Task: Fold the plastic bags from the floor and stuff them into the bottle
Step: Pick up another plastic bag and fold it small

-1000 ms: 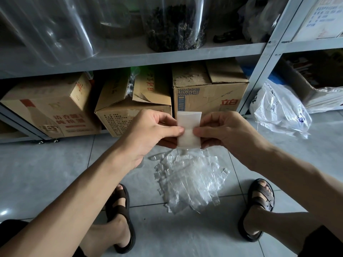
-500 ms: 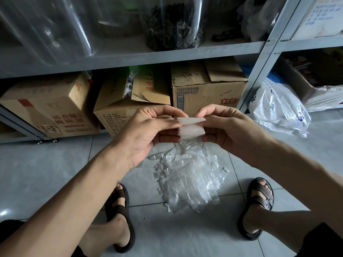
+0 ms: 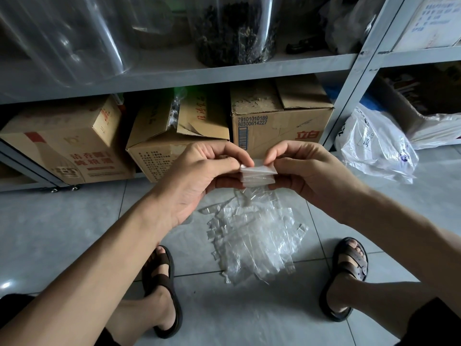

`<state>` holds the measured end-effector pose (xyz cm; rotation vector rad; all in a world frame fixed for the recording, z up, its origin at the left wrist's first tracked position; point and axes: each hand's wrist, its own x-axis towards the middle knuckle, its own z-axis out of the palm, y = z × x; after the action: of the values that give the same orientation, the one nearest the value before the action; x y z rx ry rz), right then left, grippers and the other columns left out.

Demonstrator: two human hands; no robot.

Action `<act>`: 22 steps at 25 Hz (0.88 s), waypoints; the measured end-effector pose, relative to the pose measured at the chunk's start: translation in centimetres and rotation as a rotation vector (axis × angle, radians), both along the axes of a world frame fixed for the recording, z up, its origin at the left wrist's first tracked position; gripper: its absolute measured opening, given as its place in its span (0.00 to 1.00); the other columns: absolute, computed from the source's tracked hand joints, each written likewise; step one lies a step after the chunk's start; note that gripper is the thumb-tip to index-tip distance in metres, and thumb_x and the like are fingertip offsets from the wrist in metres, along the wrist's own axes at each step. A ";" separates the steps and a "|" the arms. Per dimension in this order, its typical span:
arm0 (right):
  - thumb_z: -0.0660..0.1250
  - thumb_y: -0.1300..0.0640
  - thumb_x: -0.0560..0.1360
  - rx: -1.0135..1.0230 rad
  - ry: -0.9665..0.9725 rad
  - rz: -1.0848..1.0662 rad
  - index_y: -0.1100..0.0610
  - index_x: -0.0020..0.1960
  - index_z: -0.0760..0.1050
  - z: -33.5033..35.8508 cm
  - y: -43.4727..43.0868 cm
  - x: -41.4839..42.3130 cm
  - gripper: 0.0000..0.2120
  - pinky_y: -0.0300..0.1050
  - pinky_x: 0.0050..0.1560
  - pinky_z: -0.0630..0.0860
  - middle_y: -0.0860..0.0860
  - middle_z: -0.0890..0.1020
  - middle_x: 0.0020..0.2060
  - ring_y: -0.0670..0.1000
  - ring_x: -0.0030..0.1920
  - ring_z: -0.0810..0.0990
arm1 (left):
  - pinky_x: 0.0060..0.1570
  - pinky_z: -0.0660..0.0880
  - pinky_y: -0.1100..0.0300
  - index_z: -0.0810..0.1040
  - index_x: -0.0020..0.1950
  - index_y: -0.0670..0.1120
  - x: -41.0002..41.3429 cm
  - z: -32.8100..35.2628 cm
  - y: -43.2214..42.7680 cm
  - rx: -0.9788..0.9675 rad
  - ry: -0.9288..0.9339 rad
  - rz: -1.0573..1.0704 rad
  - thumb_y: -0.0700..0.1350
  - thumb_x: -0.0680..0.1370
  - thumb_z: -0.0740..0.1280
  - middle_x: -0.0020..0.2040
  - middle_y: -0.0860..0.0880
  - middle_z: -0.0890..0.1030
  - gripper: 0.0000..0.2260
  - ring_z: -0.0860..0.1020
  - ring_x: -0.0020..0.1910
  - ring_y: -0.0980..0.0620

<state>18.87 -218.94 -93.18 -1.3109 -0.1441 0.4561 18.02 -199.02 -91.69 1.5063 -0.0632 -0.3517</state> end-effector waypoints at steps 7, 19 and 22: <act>0.59 0.72 0.77 -0.033 0.015 -0.031 0.63 0.41 0.78 0.2 0.2 -0.1 0.12 0.40 0.36 0.81 0.55 0.80 0.35 0.51 0.36 0.80 | 0.34 0.78 0.65 0.83 0.40 0.40 0.1 -0.3 -0.1 0.056 -0.005 0.023 0.29 0.77 0.61 0.36 0.44 0.82 0.14 0.80 0.33 0.54; 0.73 0.69 0.68 -0.220 -0.154 -0.040 0.64 0.47 0.78 -0.3 0.0 -0.4 0.09 0.40 0.43 0.81 0.58 0.84 0.40 0.52 0.38 0.84 | 0.47 0.78 0.62 0.84 0.45 0.43 0.4 -1.2 0.4 0.201 -0.133 -0.045 0.32 0.71 0.75 0.42 0.45 0.85 0.08 0.83 0.43 0.52; 0.73 0.68 0.67 -0.228 -0.191 -0.054 0.64 0.46 0.78 -0.2 0.1 -0.5 0.08 0.41 0.45 0.82 0.60 0.84 0.41 0.53 0.39 0.84 | 0.46 0.79 0.62 0.83 0.46 0.43 0.4 -1.2 0.3 0.234 -0.202 -0.060 0.31 0.71 0.75 0.42 0.46 0.84 0.09 0.83 0.43 0.54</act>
<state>18.34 -218.88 -93.43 -1.5787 -0.2204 0.3066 18.40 -198.67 -92.87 1.7717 -0.2344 -0.2599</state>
